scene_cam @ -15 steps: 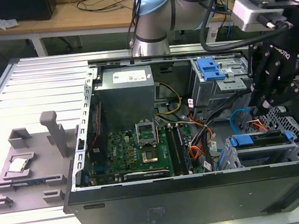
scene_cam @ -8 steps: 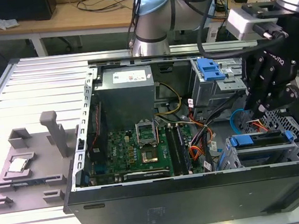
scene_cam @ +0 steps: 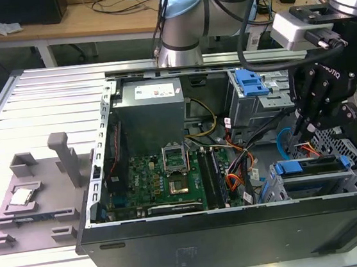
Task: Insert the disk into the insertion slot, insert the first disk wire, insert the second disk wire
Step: 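Insert the second disk wire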
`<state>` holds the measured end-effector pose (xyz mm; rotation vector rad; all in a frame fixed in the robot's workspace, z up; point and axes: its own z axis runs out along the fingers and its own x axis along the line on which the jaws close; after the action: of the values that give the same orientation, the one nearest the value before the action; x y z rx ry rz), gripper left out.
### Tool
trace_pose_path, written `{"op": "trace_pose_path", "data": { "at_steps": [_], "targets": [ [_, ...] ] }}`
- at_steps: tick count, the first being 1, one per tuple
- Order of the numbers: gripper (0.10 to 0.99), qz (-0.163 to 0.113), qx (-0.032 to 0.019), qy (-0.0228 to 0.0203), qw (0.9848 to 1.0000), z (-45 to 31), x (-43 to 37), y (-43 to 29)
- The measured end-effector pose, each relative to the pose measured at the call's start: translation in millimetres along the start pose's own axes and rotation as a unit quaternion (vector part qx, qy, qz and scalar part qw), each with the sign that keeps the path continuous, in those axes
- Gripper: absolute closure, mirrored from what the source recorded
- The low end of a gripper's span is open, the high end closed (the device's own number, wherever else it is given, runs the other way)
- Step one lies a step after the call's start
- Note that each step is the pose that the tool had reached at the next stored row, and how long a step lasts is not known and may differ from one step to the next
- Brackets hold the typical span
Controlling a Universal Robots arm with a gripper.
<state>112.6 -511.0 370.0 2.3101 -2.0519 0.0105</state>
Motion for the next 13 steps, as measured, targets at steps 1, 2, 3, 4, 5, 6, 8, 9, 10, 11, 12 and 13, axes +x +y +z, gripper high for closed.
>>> {"op": "trace_pose_path", "data": {
  "at_steps": [1,2,3,4,5,6,8,9,10,11,12,13],
  "targets": [
    [0.922,0.000,0.0000,0.0001,1.0000,0.0,0.0,0.0],
    [0.922,0.000,0.0000,0.0002,1.0000,0.0,0.0,0.0],
    [0.922,0.000,0.0000,0.0003,1.0000,0.0,0.0,0.0],
    [0.922,0.000,0.0000,0.0003,1.0000,0.0,0.3,0.0],
    [0.922,0.000,0.0000,0.0004,1.0000,0.0,1.4,0.2],
    [0.922,0.000,0.0000,0.0003,1.0000,0.4,5.3,0.7],
    [0.922,0.000,0.0000,0.0003,1.0000,1.5,13.4,1.3],
    [0.922,0.001,-0.0001,0.0002,1.0000,2.5,15.6,1.6],
    [0.922,0.003,-0.0001,0.0002,1.0000,3.6,16.9,1.7],
    [0.922,0.007,-0.0003,0.0000,1.0000,6.9,18.1,1.7],
    [0.922,0.010,-0.0004,0.0000,0.9999,9.0,18.3,1.6],
    [0.922,0.014,-0.0006,-0.0002,0.9999,10.9,18.2,1.5]
  ]
}}
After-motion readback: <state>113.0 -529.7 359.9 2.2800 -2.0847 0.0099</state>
